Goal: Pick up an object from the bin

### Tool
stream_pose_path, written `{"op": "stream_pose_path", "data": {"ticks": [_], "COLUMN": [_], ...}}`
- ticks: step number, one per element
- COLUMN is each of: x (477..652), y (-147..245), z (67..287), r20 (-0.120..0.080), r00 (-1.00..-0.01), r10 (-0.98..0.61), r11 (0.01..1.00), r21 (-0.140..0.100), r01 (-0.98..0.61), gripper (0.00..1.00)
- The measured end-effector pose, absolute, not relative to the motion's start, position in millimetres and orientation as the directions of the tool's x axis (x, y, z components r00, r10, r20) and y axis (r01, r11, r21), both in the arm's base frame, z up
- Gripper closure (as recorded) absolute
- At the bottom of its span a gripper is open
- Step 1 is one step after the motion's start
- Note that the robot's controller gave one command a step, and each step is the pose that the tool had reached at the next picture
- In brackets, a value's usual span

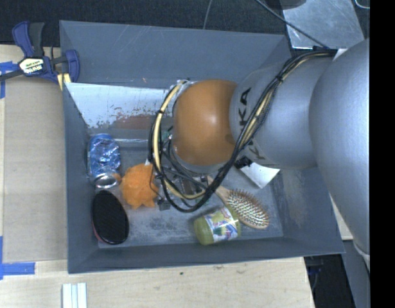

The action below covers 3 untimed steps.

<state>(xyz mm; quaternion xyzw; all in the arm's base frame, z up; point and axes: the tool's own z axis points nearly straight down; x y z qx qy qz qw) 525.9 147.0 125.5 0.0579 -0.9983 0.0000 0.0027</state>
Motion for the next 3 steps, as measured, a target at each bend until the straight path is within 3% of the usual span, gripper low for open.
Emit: {"op": "stream_pose_path", "data": {"ticks": [1, 2, 3], "x": [525.5, 525.8, 525.8], "y": [146.9, 146.9, 146.9], "z": [125.1, 125.4, 125.3], "r20": [0.007, 0.006, 0.006], "r00": [-0.993, -0.993, -0.993], "r10": [-0.115, -0.115, -0.115], "r11": [0.993, 0.993, 0.993], "r21": [0.0, 0.0, 0.0], "r01": [-0.115, -0.115, -0.115], "gripper": [0.0, 1.0, 1.0]}}
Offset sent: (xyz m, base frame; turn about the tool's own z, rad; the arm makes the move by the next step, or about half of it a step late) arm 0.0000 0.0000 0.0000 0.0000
